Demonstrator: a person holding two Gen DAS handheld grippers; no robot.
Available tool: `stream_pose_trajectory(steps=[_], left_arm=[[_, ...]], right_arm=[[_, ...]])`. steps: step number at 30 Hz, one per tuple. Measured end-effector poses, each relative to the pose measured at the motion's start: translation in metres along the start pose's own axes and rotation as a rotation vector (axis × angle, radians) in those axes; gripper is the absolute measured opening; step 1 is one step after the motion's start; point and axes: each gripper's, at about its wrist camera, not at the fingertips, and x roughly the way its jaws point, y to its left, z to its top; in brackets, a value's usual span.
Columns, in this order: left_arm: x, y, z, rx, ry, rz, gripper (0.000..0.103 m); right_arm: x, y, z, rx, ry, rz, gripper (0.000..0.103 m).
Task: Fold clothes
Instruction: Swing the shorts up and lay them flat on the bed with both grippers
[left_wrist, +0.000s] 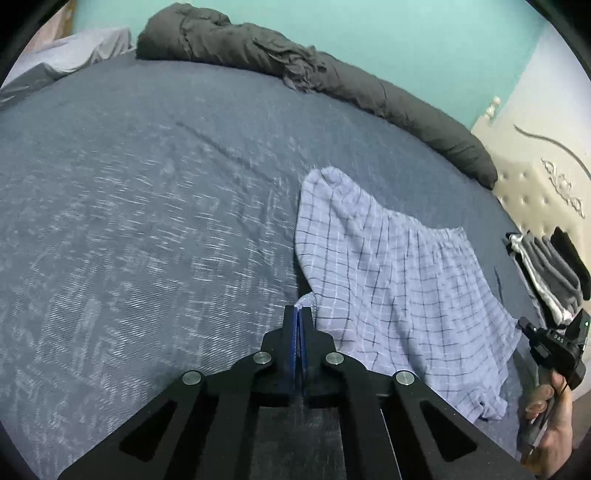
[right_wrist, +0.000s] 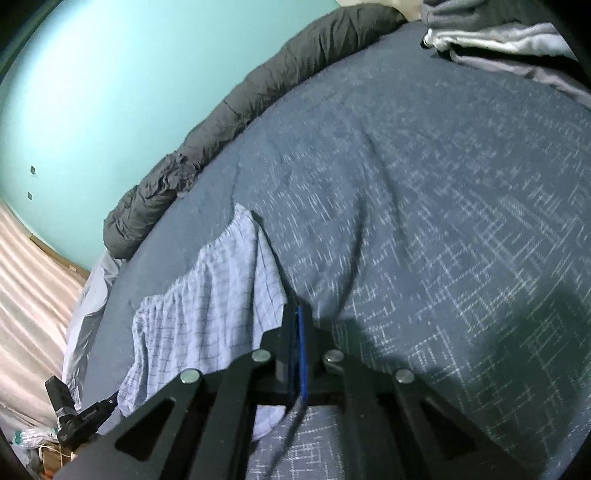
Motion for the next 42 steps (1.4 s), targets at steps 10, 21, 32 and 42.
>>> stream_pose_trajectory(steps=[10,21,32,42], left_arm=[[-0.034,0.049,-0.018,-0.174,-0.072,0.064,0.001],[-0.026,0.073,-0.017,-0.249,-0.064,0.06,0.001],[-0.023,0.066,-0.014,-0.25,-0.059,0.081,0.001],[-0.04,0.046,-0.024,-0.2,-0.055,0.092,0.027]], right_arm=[[-0.026,-0.014,0.009,0.076,-0.101,-0.021,0.001],[-0.021,-0.034,0.017,0.129,-0.124,-0.067,0.001],[-0.005,-0.044,0.022,0.16,-0.083,-0.11,0.001],[-0.01,-0.024,0.02,0.099,-0.08,-0.165,0.039]])
